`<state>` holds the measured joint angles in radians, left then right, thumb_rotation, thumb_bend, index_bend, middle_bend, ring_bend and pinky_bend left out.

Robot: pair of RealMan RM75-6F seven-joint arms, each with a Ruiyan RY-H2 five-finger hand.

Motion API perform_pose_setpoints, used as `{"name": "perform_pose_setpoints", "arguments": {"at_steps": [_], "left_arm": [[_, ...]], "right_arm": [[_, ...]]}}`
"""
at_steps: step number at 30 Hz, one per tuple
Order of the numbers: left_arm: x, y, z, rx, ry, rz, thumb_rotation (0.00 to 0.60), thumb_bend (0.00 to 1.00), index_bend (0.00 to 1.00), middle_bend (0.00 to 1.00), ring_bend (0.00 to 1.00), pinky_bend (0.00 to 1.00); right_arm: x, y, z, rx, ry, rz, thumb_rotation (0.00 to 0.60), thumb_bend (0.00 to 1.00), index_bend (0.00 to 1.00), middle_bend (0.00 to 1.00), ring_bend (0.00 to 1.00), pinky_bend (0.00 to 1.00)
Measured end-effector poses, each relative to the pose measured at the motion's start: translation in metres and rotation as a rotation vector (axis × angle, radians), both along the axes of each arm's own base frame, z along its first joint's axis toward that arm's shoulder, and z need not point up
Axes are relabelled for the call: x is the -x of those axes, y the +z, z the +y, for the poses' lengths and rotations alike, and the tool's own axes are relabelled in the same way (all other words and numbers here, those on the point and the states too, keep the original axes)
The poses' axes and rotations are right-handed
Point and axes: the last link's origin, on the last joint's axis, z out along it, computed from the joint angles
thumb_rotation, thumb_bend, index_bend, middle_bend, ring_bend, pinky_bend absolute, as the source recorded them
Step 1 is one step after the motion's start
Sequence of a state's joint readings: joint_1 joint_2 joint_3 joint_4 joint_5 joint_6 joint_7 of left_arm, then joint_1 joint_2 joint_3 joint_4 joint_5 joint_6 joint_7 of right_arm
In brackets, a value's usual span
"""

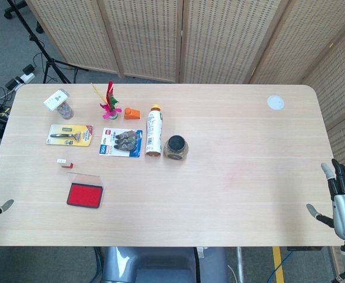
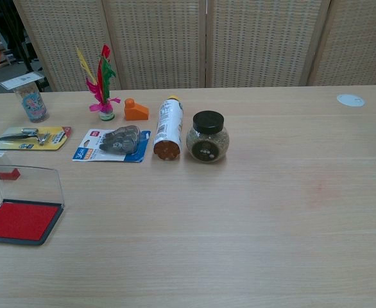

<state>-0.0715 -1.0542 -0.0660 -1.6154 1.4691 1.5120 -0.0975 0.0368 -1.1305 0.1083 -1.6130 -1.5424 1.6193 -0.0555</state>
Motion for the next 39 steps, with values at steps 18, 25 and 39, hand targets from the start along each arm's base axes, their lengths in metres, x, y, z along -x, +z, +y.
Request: {"name": "perform_pose_setpoints", "arguments": {"at_steps": [18, 25, 39], "left_arm": [[0.002, -0.003, 0.005, 0.021, -0.003, 0.006, 0.600, 0.07, 0.00, 0.14, 0.16, 0.12], [0.010, -0.010, 0.015, 0.058, 0.021, -0.007, 0.600, 0.04, 0.00, 0.77, 0.79, 0.75], [0.017, -0.037, 0.073, 0.179, 0.022, -0.153, 0.600, 0.05, 0.13, 1.00, 0.98, 0.96]], "right_arm": [[0.000, 0.001, 0.000, -0.006, -0.004, -0.006, 0.600, 0.00, 0.00, 0.00, 0.00, 0.00], [0.002, 0.000, -0.002, -0.010, -0.013, -0.011, 0.600, 0.00, 0.00, 0.00, 0.00, 0.00], [0.006, -0.001, -0.005, -0.023, -0.036, -0.018, 0.600, 0.00, 0.00, 0.00, 0.00, 0.00]]}}
